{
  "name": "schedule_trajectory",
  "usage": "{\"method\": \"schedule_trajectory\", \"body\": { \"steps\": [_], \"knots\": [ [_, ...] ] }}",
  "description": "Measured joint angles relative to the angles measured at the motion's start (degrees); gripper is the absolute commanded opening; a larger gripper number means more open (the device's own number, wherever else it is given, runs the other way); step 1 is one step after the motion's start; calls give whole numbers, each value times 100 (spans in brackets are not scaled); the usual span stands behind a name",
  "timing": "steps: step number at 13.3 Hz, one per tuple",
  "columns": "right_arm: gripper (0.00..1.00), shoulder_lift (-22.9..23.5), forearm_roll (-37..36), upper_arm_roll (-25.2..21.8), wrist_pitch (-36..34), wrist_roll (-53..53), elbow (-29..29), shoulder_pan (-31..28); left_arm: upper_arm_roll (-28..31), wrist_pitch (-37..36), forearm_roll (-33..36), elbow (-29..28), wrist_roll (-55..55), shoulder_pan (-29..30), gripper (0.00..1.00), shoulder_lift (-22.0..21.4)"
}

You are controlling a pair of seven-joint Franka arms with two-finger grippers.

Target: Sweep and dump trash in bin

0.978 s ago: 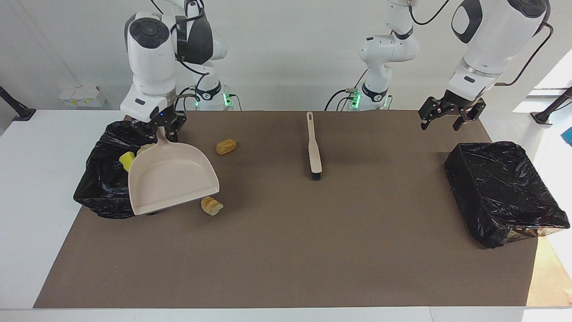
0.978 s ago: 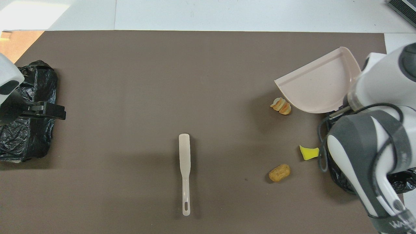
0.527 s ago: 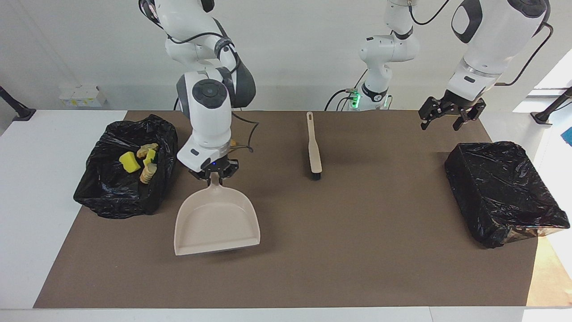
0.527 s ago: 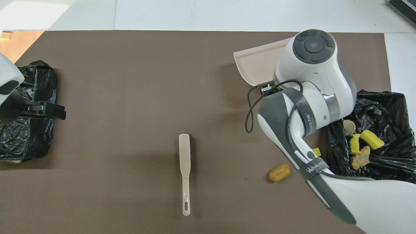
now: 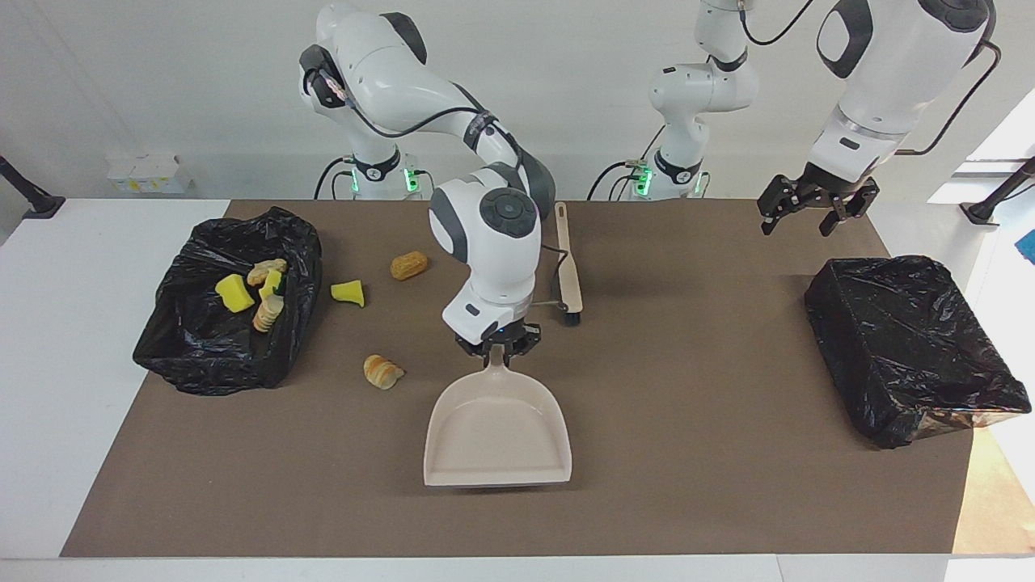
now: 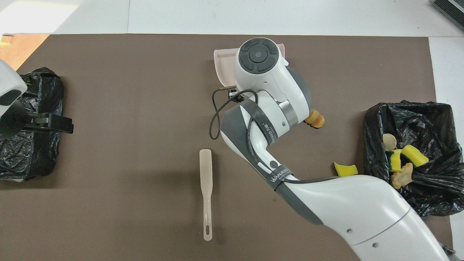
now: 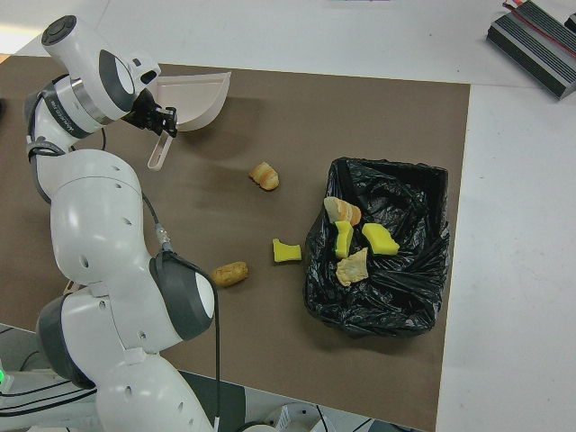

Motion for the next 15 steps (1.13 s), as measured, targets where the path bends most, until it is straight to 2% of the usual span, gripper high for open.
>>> {"method": "schedule_trajectory", "body": {
  "steps": [3, 7, 15],
  "knots": [
    [0, 262, 43, 340, 11, 244, 338, 102, 0, 0, 0, 0, 0, 0, 100, 0],
    [0, 388, 108, 684, 157, 253, 385, 118, 0, 0, 0, 0, 0, 0, 100, 0],
    [0, 678, 116, 749, 509, 618, 399, 276, 0, 0, 0, 0, 0, 0, 100, -1]
  ]
}}
